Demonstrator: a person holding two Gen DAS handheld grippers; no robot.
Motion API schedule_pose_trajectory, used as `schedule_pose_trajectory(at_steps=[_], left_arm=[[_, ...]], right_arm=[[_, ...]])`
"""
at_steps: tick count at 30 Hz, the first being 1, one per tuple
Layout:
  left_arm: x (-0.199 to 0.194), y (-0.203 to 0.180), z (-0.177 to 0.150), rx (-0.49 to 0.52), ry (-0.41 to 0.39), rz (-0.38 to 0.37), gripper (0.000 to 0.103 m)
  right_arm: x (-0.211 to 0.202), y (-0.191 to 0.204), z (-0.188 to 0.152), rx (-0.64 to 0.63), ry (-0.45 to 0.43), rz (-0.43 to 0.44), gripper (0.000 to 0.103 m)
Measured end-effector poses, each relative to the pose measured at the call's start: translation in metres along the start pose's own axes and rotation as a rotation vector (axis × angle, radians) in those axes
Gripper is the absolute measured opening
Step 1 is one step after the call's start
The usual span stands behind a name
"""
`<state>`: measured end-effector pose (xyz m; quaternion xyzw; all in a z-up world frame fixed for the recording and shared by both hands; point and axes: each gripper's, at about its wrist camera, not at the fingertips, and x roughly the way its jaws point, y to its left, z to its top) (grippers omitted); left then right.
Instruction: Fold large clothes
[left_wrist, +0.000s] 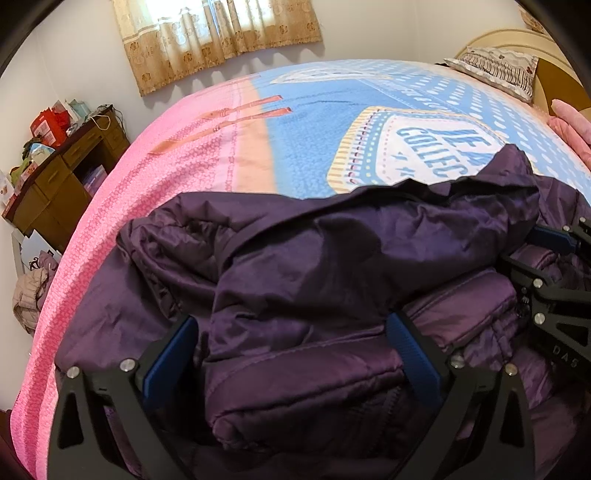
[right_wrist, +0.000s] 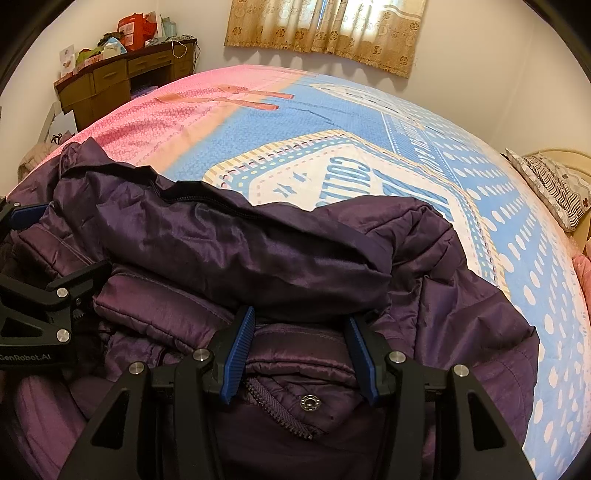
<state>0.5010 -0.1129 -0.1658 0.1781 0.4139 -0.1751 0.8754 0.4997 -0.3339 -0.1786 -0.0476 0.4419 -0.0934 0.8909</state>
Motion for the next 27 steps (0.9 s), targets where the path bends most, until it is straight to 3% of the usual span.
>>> schedule_pose_trajectory(at_steps=[21, 25, 27], left_arm=[[0.003, 0.001, 0.001, -0.009, 0.009, -0.009, 0.103], [0.000, 0.005, 0.006, -0.031, 0.030, -0.024, 0.103], [-0.012, 0.011, 0.009, -0.057, 0.044, -0.037, 0.103]], right_arm=[[0.003, 0.005, 0.002, -0.037, 0.019, -0.035, 0.051], [-0.008, -0.012, 0.006, 0.001, 0.015, 0.053, 0.052], [-0.030, -0.030, 0.001, 0.025, -0.001, 0.084, 0.057]])
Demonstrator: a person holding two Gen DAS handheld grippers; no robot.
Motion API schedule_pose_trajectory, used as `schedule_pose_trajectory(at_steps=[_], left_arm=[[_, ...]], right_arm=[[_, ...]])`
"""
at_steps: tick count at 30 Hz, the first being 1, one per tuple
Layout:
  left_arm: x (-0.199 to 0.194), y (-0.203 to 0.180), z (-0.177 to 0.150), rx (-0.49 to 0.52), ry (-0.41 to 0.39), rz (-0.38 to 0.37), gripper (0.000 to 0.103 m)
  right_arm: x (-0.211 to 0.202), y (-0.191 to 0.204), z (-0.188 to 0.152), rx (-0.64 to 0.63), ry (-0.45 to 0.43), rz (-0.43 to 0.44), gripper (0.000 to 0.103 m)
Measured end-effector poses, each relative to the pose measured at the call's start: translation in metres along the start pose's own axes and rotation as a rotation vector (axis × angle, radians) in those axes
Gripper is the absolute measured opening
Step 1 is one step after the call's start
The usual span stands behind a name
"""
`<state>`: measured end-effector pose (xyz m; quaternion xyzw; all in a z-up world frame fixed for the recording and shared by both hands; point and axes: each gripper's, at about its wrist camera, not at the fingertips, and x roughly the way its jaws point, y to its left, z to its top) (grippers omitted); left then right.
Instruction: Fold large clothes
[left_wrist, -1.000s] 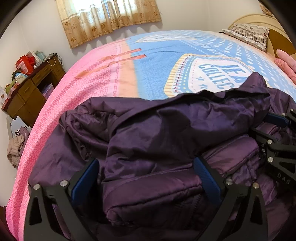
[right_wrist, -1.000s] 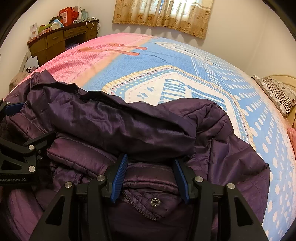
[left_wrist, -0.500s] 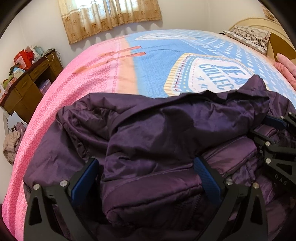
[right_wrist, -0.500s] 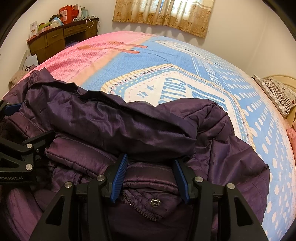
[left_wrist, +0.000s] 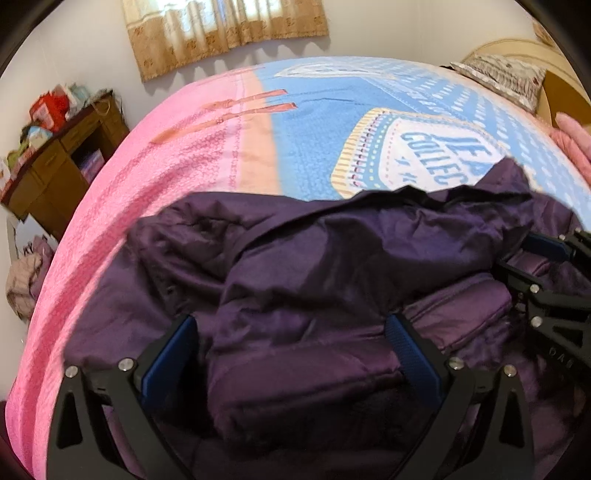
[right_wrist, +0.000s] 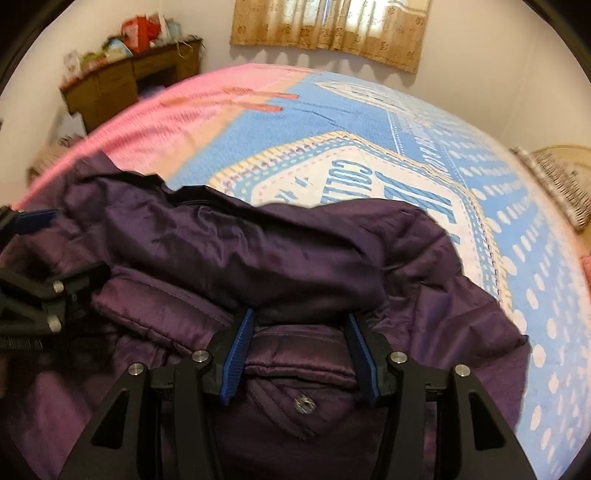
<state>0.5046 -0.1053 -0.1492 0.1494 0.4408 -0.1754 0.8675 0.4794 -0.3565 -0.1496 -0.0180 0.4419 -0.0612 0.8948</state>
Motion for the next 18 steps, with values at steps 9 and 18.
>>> schedule_pose_trajectory(at_steps=[9, 18], left_arm=[[-0.164, 0.047, -0.076, -0.057, -0.254, -0.129, 0.103], [-0.217, 0.080, -0.231, -0.107, -0.227, -0.117, 0.103]], right_arm=[[-0.169, -0.080, -0.080, 0.109, -0.109, 0.187, 0.068], [-0.239, -0.088, -0.214, 0.156, -0.047, 0.253, 0.073]])
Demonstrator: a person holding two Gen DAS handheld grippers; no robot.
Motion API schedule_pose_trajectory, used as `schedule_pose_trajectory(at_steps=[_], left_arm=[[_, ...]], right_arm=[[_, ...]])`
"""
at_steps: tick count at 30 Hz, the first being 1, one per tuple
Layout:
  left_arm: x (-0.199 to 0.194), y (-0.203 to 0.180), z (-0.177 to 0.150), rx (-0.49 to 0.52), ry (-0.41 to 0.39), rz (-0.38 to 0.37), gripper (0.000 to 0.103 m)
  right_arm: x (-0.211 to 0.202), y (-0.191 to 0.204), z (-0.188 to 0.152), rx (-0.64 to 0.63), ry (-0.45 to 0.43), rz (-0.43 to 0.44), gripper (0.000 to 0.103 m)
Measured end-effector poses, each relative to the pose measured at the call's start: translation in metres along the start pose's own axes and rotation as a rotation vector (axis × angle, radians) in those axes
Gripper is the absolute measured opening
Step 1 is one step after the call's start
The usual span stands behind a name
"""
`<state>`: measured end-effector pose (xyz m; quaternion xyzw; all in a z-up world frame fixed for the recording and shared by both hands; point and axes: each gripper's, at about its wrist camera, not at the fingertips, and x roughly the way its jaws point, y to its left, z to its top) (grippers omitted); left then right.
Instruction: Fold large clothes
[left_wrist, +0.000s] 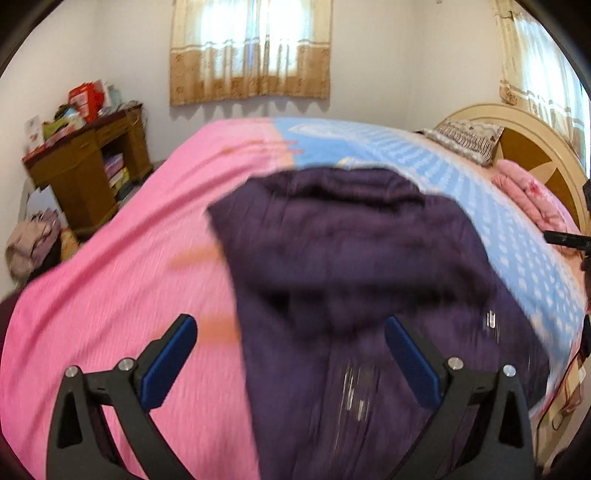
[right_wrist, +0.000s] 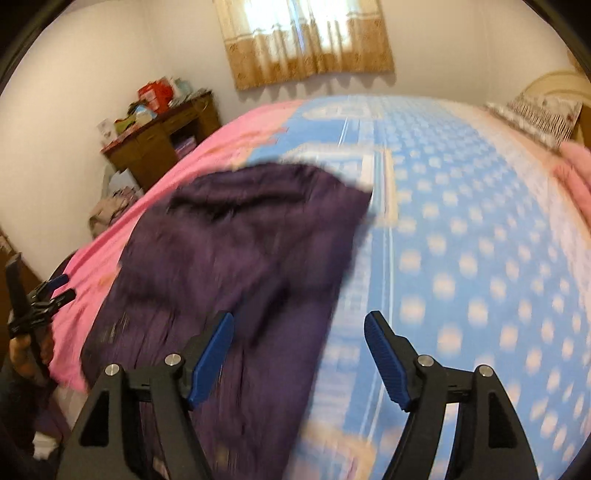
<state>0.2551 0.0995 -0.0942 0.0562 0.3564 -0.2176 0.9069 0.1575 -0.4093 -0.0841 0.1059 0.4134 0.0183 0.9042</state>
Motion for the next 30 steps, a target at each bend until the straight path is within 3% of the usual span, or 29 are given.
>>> schedule_pose_trajectory(at_steps=[4, 10, 15, 17, 20, 23, 27, 28, 30], left_arm=[[-0.020, 0.006, -0.062, -0.048, 0.028, -0.009, 0.103], [-0.020, -0.002, -0.102, -0.068, 0.015, -0.067, 0.103], [-0.004, -0.010, -0.119, -0.044, 0.038, -0.075, 0.097], [0.005, -0.012, -0.120, -0.040, 0.042, -0.067, 0.096], [0.015, -0.012, -0.121, -0.061, 0.058, -0.096, 0.091], [0.026, -0.007, -0.122, -0.107, 0.089, -0.142, 0.080], [0.016, -0.001, -0.125, -0.093, 0.078, -0.132, 0.039], [0.010, 0.002, -0.124, -0.093, 0.068, -0.135, 0.032], [-0.003, 0.005, -0.121, -0.092, 0.046, -0.156, 0.027]], right_arm=[[-0.003, 0.000, -0.072, 0.041, 0.015, 0.039, 0.073], [0.015, 0.009, -0.136, 0.088, 0.019, 0.077, 0.073], [0.027, 0.016, -0.148, 0.044, -0.007, 0.098, 0.072], [0.031, 0.014, -0.148, 0.086, -0.015, 0.172, 0.055], [0.041, 0.011, -0.150, 0.119, -0.028, 0.198, 0.052], [0.038, 0.006, -0.154, 0.150, -0.034, 0.223, 0.042], [0.028, 0.006, -0.158, 0.168, -0.034, 0.266, 0.030], [0.024, 0.007, -0.159, 0.172, -0.038, 0.279, 0.028], [0.018, 0.010, -0.161, 0.182, -0.038, 0.303, 0.027]])
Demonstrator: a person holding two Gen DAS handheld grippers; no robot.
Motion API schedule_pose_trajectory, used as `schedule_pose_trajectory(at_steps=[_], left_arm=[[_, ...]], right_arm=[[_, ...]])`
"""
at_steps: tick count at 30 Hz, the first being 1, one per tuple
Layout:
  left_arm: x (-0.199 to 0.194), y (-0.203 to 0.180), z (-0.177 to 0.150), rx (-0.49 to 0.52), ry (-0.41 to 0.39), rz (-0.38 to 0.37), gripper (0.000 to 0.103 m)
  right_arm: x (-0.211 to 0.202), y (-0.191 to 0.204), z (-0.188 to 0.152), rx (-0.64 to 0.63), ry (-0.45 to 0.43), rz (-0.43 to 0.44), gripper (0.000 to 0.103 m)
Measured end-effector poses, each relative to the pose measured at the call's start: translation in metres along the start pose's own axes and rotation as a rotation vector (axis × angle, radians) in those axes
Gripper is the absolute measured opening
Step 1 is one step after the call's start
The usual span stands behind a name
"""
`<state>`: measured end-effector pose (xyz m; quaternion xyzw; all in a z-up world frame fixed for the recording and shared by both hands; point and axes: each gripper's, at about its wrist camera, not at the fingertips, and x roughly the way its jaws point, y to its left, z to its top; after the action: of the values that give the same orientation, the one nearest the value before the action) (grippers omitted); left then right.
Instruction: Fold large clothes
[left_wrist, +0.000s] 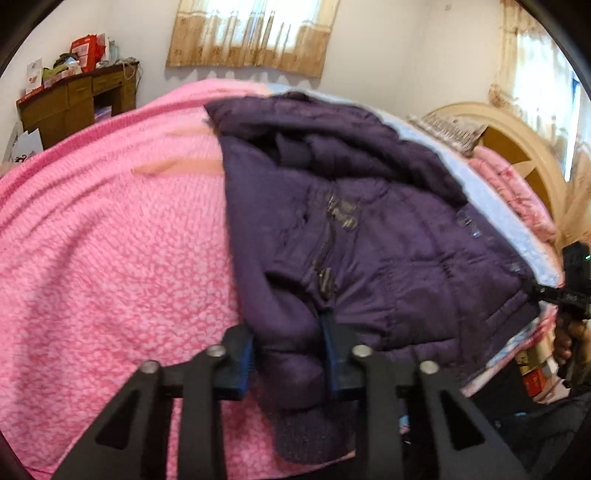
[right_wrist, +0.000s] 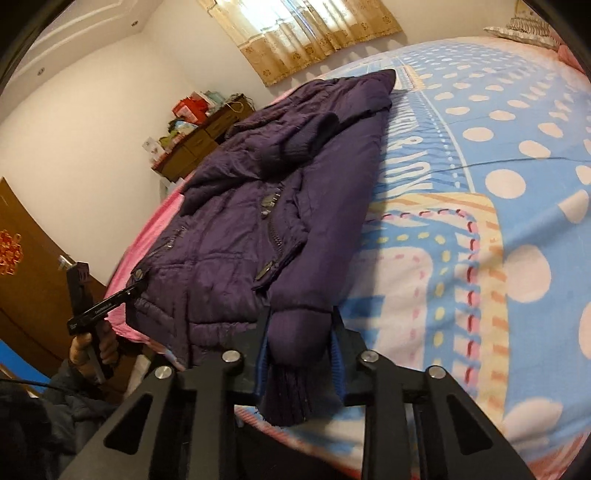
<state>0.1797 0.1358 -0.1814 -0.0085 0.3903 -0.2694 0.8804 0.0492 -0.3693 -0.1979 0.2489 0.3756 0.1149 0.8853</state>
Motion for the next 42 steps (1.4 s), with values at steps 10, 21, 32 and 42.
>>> schedule_pose_trajectory(at_steps=[10, 21, 32, 42], left_arm=[[-0.060, -0.014, -0.001, -0.035, 0.027, -0.126, 0.024], [-0.093, -0.023, 0.054, -0.145, -0.026, -0.322, 0.023], [-0.036, 0.008, 0.183, -0.240, -0.050, -0.392, 0.023], [0.105, 0.048, 0.251, -0.426, 0.153, -0.342, 0.028]], right_arm=[[-0.064, 0.020, -0.019, 0.054, -0.059, 0.097, 0.024], [-0.101, 0.042, 0.056, 0.091, -0.219, 0.223, 0.023], [-0.034, 0.023, 0.222, 0.154, -0.273, 0.192, 0.023], [0.112, -0.060, 0.310, 0.254, -0.135, -0.045, 0.024]])
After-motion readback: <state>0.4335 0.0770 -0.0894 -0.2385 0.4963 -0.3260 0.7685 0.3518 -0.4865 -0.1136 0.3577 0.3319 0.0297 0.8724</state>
